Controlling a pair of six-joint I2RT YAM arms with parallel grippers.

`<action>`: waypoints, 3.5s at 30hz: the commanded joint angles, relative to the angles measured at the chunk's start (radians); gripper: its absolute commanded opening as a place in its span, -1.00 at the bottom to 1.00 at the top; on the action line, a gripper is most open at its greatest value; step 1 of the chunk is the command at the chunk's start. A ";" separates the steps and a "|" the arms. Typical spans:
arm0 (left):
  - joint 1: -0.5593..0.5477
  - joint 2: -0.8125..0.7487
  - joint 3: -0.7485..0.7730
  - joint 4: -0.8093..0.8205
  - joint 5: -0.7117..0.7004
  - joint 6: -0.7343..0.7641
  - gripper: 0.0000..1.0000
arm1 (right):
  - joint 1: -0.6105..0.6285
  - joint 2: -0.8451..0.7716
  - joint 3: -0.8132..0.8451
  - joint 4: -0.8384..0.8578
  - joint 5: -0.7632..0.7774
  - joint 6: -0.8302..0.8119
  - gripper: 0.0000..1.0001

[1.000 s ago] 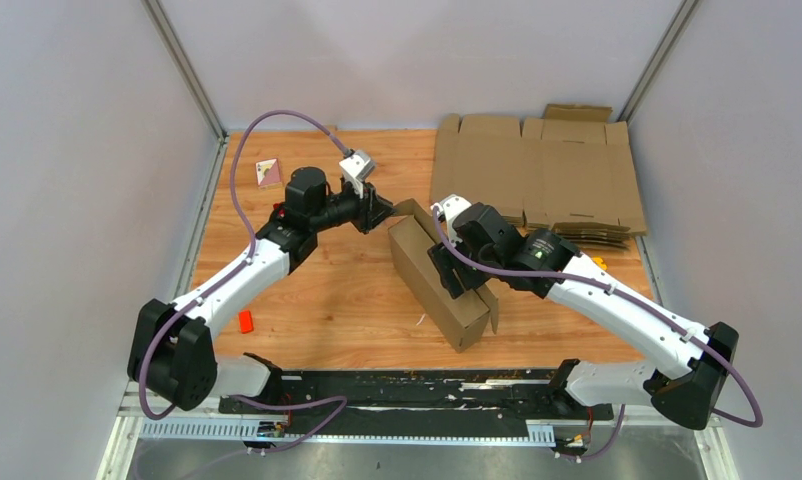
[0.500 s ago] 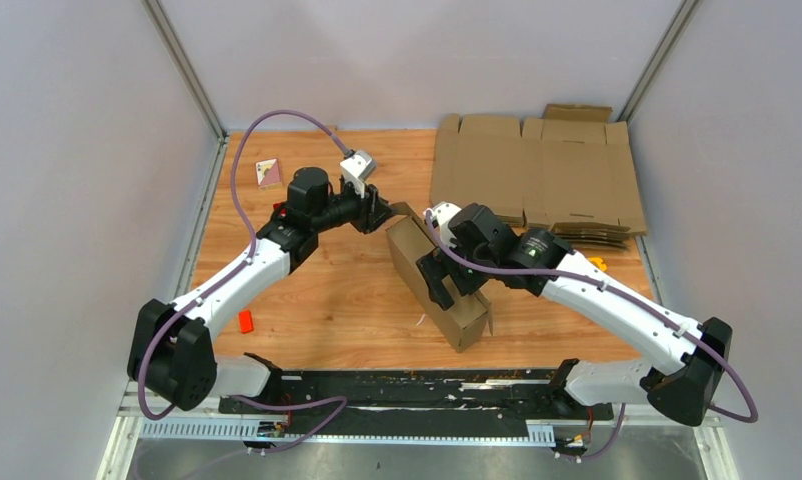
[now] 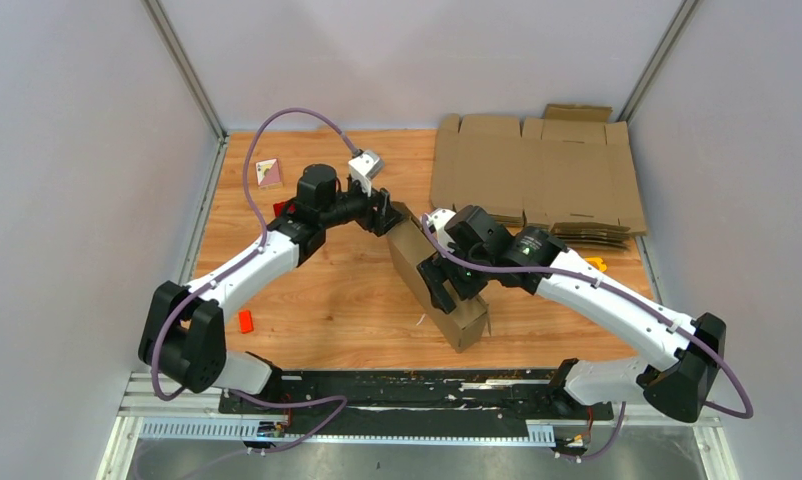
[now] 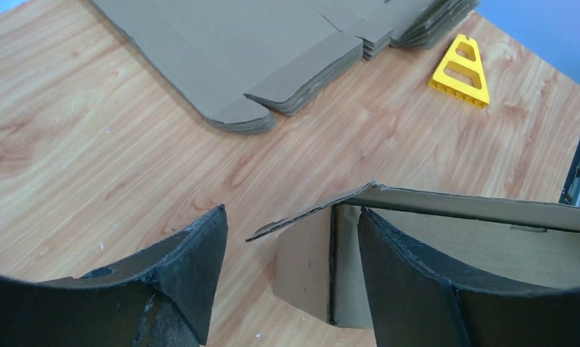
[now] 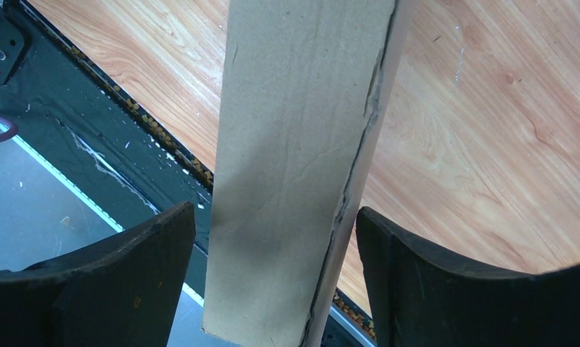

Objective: Fold the paper box

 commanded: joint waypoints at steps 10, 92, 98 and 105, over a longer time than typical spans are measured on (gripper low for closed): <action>-0.007 -0.033 0.044 0.010 0.085 0.016 -0.28 | -0.004 0.021 0.029 -0.014 0.019 -0.023 0.28; -0.152 -0.267 -0.181 -0.097 -0.419 -0.065 -1.00 | -0.039 -0.354 -0.092 -0.071 0.227 0.160 0.65; -0.179 -0.293 -0.192 -0.131 -0.487 -0.097 -1.00 | -0.042 -0.485 -0.177 -0.069 0.270 0.286 0.52; -0.193 -0.299 -0.191 -0.164 -0.507 -0.093 -1.00 | -0.046 -0.503 -0.225 -0.028 0.307 0.342 0.07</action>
